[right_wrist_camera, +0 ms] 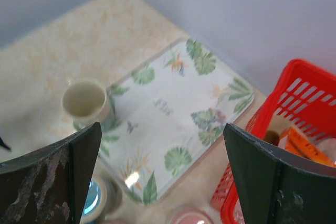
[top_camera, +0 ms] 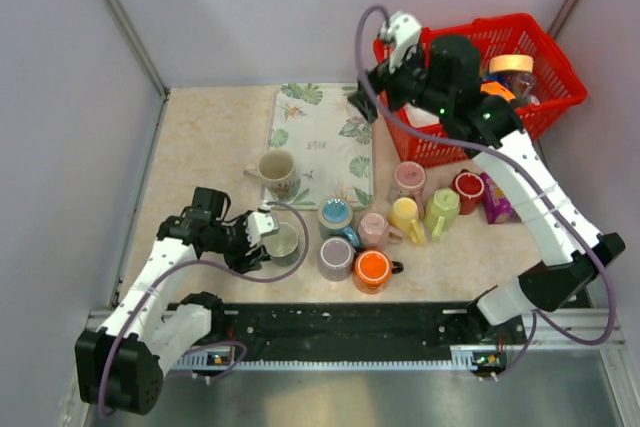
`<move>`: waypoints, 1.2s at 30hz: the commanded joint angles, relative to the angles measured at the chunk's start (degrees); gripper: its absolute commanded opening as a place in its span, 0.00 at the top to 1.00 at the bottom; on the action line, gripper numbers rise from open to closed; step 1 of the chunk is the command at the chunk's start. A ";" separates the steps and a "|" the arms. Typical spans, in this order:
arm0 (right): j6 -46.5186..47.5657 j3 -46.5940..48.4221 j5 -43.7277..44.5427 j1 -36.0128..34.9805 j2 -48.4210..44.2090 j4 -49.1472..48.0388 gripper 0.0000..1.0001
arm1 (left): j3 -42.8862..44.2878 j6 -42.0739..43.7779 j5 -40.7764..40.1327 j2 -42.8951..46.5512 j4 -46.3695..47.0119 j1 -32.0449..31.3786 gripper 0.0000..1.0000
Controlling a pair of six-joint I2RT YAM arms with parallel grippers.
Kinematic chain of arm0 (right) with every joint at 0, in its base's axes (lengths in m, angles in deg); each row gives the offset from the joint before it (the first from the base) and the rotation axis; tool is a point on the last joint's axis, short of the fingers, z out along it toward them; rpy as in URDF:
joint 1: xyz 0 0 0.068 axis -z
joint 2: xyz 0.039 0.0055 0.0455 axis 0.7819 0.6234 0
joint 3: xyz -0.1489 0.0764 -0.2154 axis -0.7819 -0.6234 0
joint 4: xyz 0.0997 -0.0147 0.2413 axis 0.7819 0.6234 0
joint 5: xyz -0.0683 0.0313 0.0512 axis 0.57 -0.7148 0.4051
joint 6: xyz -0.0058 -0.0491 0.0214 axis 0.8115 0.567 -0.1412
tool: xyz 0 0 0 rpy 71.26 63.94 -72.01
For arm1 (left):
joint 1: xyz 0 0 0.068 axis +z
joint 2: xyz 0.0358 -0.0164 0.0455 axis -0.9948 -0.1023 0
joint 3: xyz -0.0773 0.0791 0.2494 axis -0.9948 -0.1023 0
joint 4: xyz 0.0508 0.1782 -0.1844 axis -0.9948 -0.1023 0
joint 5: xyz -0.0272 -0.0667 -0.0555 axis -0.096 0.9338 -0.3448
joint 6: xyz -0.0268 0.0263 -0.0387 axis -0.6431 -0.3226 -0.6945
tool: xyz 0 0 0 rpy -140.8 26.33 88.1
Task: Turn the mug right side up
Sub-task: Place the cup at the corner of the board, then move the cup to the tray.
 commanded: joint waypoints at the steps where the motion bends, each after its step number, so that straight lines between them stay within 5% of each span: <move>1: -15.01 13.06 -1.32 3.69 2.68 -4.87 0.01 | -0.59 -2.41 -2.09 -2.54 10.26 -1.71 0.36; 9: -19.24 19.92 -4.39 8.00 5.50 -7.33 0.01 | 1.26 -3.56 -0.25 -7.47 10.80 -5.57 0.52; 16: -18.01 16.51 -3.43 9.14 4.10 -8.39 0.01 | 8.45 2.15 0.11 -9.41 -0.08 -8.30 1.00; 24: -17.40 11.50 -2.99 10.90 0.76 -8.83 0.01 | 28.92 5.75 -0.86 -8.25 -5.10 -8.21 1.00; 36: -15.46 5.96 -3.25 12.57 -2.14 -8.83 0.01 | 66.44 13.75 2.65 -38.03 -7.21 -1.45 1.00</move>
